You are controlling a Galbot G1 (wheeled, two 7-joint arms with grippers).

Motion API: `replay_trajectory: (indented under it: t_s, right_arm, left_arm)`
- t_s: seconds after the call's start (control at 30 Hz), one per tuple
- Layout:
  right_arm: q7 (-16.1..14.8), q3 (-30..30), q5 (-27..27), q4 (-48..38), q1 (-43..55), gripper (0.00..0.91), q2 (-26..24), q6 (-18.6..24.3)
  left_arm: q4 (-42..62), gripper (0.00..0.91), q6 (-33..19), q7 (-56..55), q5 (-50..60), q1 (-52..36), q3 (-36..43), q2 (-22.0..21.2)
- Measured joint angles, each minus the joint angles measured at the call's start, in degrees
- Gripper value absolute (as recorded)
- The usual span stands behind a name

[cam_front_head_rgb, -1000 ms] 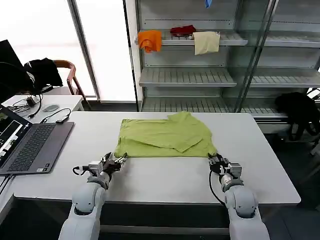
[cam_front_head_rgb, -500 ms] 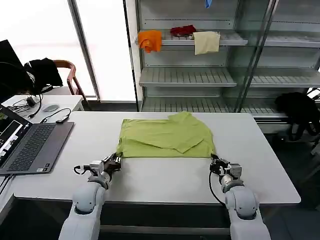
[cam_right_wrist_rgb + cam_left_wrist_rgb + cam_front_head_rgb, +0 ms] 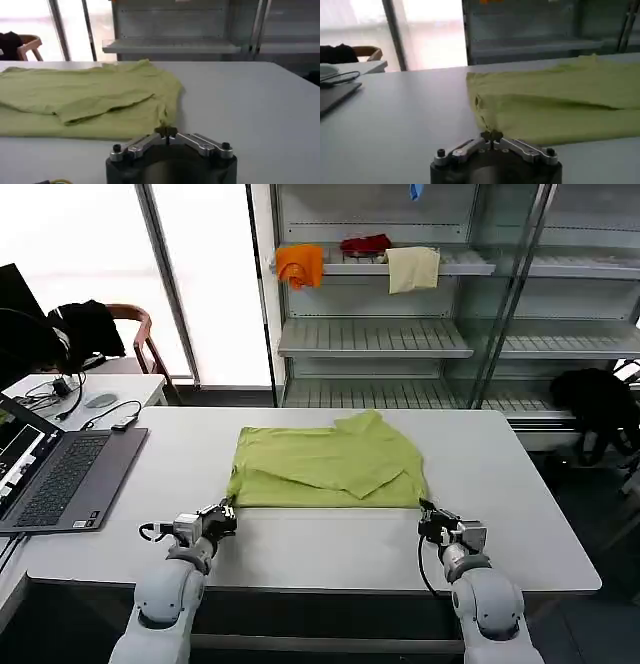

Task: Fold and organize the clothes.

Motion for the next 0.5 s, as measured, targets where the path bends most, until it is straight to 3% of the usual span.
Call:
replay_trajectory:
  t_s: [0.5]
  right_arm:
    - [2.92, -2.89, -1.38, 13.20, -14.35, 0.000, 0.23, -0.28]
  left_arm:
    - [-14.97, 0.000, 0.23, -1.31, -7.37, 16.10, -4.54, 4.42]
